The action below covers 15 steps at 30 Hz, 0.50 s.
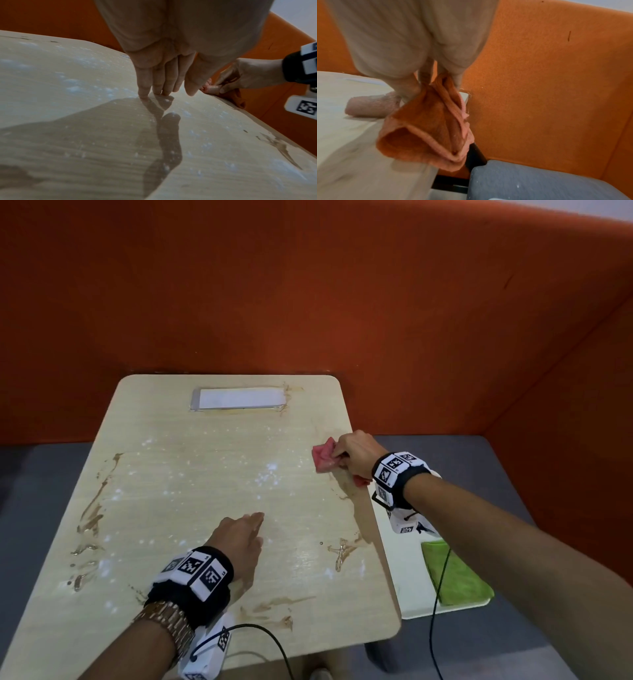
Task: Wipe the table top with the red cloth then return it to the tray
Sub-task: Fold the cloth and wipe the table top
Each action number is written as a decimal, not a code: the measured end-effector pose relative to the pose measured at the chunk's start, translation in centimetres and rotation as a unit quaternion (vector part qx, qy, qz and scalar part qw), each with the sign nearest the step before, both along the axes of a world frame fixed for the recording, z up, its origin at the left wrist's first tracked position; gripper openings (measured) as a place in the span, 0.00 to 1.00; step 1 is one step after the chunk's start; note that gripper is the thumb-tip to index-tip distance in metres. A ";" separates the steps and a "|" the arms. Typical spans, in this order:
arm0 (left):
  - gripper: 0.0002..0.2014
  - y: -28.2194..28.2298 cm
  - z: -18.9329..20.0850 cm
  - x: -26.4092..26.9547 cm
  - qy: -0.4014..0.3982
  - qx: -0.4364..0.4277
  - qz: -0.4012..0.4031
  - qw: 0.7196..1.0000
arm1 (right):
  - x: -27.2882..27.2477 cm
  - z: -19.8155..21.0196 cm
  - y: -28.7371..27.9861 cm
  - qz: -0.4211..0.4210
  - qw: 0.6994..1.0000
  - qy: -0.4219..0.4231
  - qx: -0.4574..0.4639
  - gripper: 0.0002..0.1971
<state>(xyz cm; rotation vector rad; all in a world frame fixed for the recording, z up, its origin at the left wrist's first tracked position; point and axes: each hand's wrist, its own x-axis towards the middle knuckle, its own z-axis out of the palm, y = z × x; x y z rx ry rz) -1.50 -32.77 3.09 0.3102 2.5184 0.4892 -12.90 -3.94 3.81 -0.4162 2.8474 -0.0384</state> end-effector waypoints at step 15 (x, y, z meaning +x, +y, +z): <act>0.23 -0.4 -0.3 -0.1 0.003 0.016 -0.006 1.000 | 6.7 1.7 -0.2 0.017 0.996 -0.080 -0.031 0.10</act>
